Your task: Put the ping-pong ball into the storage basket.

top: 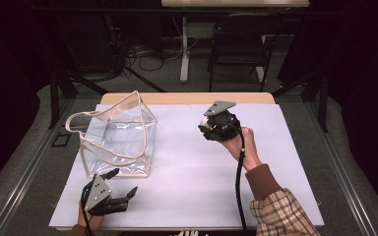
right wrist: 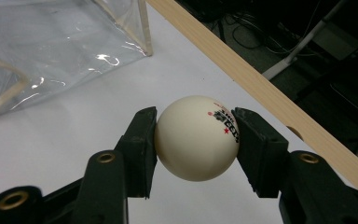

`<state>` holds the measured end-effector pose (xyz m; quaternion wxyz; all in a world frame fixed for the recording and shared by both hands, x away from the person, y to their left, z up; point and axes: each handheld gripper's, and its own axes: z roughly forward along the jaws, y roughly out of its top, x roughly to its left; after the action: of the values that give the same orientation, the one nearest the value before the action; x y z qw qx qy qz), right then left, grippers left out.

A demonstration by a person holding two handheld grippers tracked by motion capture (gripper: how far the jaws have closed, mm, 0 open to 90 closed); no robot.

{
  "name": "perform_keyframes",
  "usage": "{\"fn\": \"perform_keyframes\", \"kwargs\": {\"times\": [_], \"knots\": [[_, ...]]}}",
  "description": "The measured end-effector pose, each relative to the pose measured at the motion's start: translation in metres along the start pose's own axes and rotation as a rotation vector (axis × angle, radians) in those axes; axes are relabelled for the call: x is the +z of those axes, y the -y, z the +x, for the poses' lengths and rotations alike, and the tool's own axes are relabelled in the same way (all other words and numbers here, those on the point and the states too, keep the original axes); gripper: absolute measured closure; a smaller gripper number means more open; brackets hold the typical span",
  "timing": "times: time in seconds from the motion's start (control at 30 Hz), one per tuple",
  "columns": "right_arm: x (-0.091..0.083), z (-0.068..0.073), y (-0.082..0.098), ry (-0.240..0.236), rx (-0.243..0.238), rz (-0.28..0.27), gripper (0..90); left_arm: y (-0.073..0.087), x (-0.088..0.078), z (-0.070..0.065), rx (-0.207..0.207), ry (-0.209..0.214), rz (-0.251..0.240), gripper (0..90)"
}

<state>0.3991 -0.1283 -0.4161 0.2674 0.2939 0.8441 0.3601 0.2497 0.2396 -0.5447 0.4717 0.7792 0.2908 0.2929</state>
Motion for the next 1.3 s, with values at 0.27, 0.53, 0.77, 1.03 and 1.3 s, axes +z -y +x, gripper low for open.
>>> {"fn": "perform_keyframes", "kwargs": {"times": [0.27, 0.53, 0.77, 1.03, 1.3], "knots": [[0.003, 0.001, -0.005, -0.006, -0.003, -0.001, 51.1, 0.0, 0.0, 0.0, -0.002, 0.0, 0.001, 16.0], [0.004, 0.002, -0.01, -0.008, -0.01, -0.006, 51.1, 0.0, 0.0, 0.0, -0.002, -0.001, 0.0, 16.0], [0.004, 0.004, -0.015, -0.011, -0.014, -0.009, 51.1, 0.0, 0.0, 0.0, -0.003, 0.0, 0.001, 16.0], [0.006, 0.007, -0.02, -0.015, -0.028, -0.008, 51.1, 0.0, 0.0, 0.0, -0.002, 0.0, 0.001, 16.0], [0.005, 0.009, -0.029, -0.019, -0.043, -0.016, 51.1, 0.0, 0.0, 0.0, -0.004, 0.0, 0.001, 16.0]]}}
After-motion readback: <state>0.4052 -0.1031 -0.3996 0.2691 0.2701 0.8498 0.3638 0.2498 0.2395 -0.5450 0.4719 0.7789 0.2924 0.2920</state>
